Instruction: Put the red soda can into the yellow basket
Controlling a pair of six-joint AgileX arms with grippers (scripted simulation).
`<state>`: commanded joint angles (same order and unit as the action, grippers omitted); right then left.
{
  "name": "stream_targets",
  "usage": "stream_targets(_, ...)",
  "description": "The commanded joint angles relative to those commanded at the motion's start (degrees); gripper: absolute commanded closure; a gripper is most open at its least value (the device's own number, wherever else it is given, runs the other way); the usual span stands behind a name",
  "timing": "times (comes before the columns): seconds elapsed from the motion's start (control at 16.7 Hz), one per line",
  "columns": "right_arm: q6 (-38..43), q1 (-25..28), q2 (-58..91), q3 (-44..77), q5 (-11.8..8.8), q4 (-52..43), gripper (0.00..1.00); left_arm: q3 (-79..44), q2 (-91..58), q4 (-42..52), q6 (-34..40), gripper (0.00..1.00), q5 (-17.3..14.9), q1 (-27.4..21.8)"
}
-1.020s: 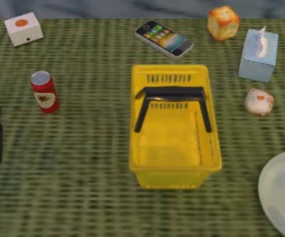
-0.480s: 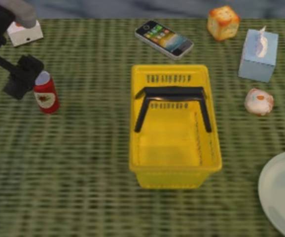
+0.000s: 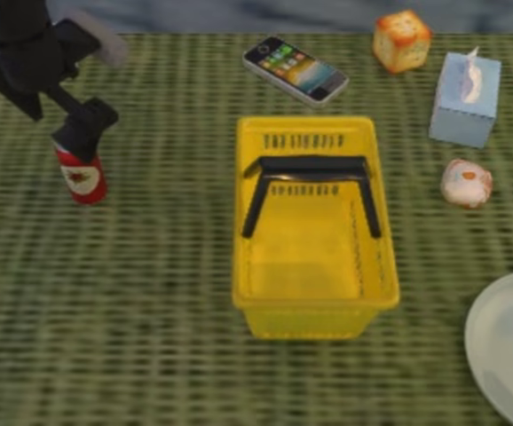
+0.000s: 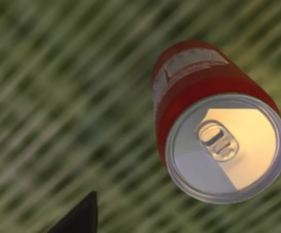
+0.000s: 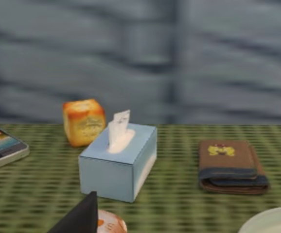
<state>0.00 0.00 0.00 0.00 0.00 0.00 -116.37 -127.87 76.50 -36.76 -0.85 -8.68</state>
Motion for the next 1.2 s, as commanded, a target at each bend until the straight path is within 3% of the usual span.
stream_targets(0.24,0.00,0.00,0.00,0.00,0.00,0.00,0.00,-6.19,-6.20,1.95,-2.08,0.00,0.59,0.29)
stream_targets(0.6,0.00,0.00,0.00,0.00,0.00,0.00,0.00,-5.84,-6.13,1.63,-1.97,0.00,0.56,0.06)
stream_targets(0.96,0.00,0.00,0.00,0.00,0.00,0.00,0.00,2.93,-6.86,-7.96,-2.12,0.00,0.58,0.32)
stream_targets(1.2,0.00,0.00,0.00,0.00,0.00,0.00,0.00,3.75,-7.01,-8.81,-2.16,0.00,0.58,0.35)
